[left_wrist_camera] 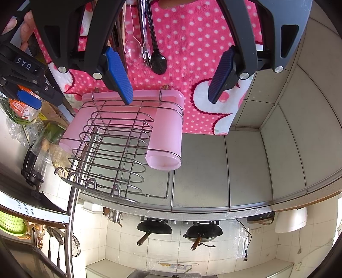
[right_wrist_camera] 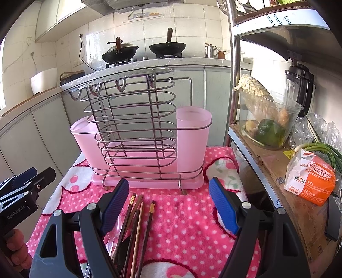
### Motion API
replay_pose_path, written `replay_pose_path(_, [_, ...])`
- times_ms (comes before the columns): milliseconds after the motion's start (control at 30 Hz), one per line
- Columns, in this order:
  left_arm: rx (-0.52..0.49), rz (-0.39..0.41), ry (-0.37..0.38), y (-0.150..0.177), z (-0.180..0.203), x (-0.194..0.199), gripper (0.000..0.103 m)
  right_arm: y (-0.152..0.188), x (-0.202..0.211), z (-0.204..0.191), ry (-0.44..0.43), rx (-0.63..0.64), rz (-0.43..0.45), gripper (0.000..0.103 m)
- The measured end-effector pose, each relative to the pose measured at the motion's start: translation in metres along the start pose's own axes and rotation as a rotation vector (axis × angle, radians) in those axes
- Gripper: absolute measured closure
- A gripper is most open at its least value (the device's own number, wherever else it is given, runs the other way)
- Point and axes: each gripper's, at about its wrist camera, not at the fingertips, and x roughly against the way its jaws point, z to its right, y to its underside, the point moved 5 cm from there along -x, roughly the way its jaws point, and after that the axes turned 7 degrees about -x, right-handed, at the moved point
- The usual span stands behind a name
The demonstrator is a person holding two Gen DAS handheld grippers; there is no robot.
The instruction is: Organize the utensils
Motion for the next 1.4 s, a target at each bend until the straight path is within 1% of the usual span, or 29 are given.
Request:
replay_pose_path(667, [-0.003,-0.012,0.005,0.003,0.003,0.0,0.03,0.0,0.0,0.003,0.001,-0.007,0.004,0.027])
replay_pose_path(967, [-0.002,-0.041,0.009,0.008,0.0,-0.01,0.03,0.004,-0.01,0.007,0.001,-0.016,-0.03,0.027])
replay_pose_path(1100, [0.002,-0.066,0.015,0.012,-0.003,-0.017,0.03,0.007,-0.015,0.009,0.001,-0.026,-0.05,0.027])
replay_pose_path(1400, [0.005,-0.104,-0.003,0.021,-0.011,-0.028,0.03,0.009,-0.023,0.015,0.007,-0.047,-0.071,0.027])
